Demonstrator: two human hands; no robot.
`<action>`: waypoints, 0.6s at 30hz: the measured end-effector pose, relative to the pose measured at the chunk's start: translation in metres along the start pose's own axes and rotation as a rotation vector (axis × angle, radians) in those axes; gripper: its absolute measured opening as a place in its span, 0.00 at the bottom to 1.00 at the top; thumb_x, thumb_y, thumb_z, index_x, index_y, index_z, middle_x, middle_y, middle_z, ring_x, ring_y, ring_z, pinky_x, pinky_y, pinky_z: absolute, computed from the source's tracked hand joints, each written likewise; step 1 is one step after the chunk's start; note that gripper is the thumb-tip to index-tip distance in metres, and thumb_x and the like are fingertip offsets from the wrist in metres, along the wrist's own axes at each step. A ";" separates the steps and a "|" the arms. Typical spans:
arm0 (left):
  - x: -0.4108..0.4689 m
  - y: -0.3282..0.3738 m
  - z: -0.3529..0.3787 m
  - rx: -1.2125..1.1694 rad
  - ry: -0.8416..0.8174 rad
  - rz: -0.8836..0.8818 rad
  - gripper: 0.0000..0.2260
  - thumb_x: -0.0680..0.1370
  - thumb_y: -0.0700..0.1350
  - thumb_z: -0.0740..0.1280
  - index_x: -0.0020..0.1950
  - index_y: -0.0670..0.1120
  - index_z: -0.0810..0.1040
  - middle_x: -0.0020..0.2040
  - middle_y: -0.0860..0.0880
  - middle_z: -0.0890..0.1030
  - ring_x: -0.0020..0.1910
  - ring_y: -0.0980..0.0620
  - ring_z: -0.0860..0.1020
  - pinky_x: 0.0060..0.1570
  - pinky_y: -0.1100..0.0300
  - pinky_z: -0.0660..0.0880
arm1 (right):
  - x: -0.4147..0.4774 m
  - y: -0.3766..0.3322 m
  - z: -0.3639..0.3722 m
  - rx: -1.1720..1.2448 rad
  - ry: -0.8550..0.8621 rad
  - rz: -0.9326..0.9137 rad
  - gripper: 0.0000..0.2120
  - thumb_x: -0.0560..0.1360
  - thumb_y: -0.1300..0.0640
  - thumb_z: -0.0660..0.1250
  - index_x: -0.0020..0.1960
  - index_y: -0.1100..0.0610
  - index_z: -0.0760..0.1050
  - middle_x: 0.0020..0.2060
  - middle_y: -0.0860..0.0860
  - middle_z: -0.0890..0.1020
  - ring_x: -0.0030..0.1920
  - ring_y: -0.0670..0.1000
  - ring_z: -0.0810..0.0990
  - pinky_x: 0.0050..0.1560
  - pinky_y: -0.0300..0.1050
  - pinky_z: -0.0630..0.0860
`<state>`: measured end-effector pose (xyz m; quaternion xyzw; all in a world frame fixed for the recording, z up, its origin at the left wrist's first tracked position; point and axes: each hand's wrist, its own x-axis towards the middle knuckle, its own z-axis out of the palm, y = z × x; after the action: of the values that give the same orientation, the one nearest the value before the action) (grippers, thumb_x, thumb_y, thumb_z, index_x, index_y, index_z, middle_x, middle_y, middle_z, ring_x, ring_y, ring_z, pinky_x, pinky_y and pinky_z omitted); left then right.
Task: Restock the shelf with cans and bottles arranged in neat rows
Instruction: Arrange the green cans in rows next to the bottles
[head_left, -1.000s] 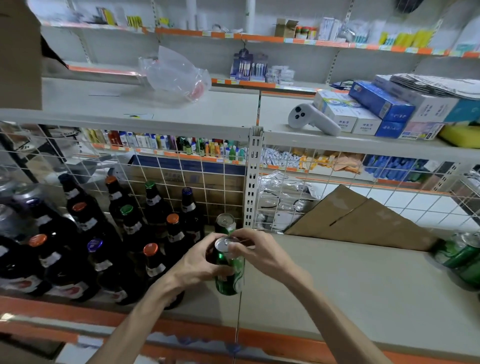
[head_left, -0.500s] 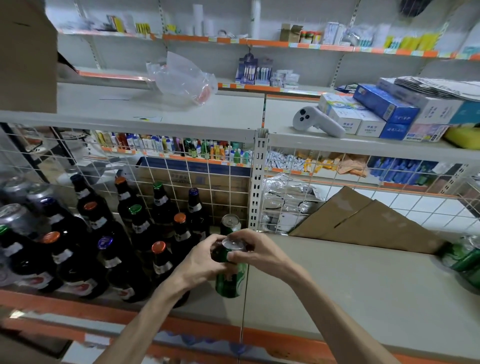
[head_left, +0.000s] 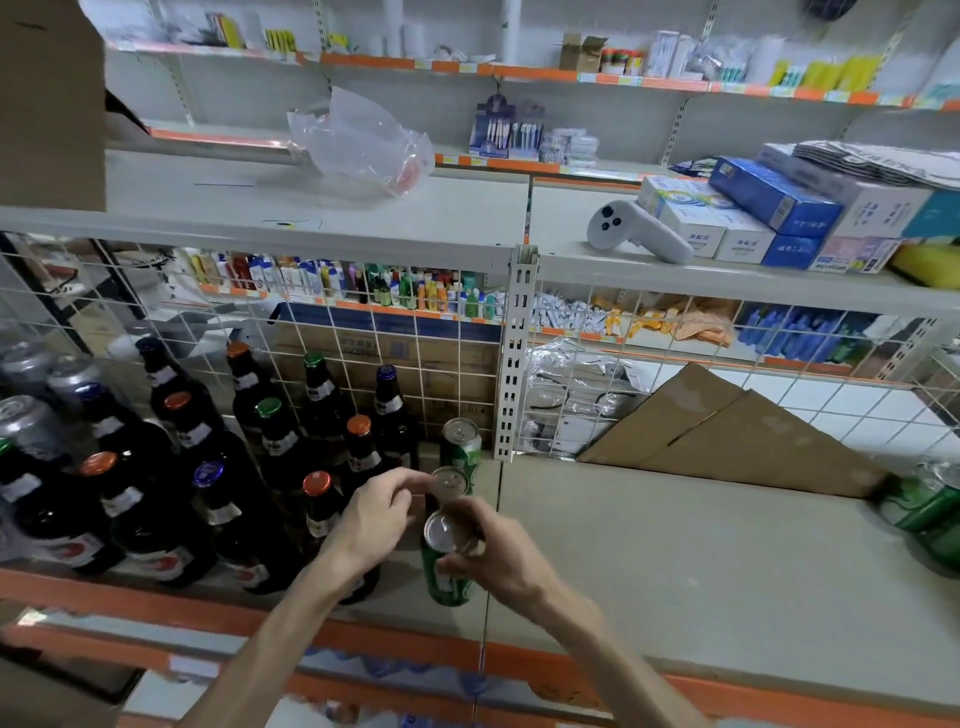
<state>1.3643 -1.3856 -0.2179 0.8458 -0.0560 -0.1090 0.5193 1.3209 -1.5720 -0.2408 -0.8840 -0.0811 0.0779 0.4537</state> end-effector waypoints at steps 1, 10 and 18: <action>-0.002 0.000 0.000 0.040 0.026 0.005 0.17 0.83 0.36 0.56 0.59 0.51 0.81 0.57 0.54 0.82 0.60 0.57 0.80 0.63 0.58 0.77 | -0.004 0.004 0.010 -0.027 0.005 -0.006 0.31 0.69 0.55 0.77 0.69 0.51 0.69 0.62 0.49 0.80 0.58 0.46 0.78 0.59 0.39 0.76; -0.001 -0.003 0.001 0.238 0.143 0.035 0.15 0.82 0.37 0.57 0.63 0.47 0.79 0.62 0.51 0.80 0.64 0.55 0.76 0.62 0.64 0.69 | -0.007 0.013 0.051 -0.031 0.075 0.047 0.32 0.68 0.53 0.76 0.68 0.49 0.67 0.61 0.49 0.80 0.58 0.50 0.79 0.57 0.45 0.76; 0.054 0.003 0.011 0.545 -0.194 0.179 0.30 0.73 0.43 0.76 0.74 0.48 0.70 0.71 0.48 0.73 0.70 0.50 0.72 0.71 0.54 0.68 | -0.005 0.012 0.045 0.016 -0.005 0.039 0.36 0.70 0.55 0.75 0.72 0.50 0.61 0.66 0.48 0.77 0.63 0.50 0.77 0.62 0.38 0.73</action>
<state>1.4137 -1.4074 -0.2265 0.9313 -0.2069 -0.1242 0.2728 1.3073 -1.5442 -0.2765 -0.8816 -0.0644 0.0894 0.4590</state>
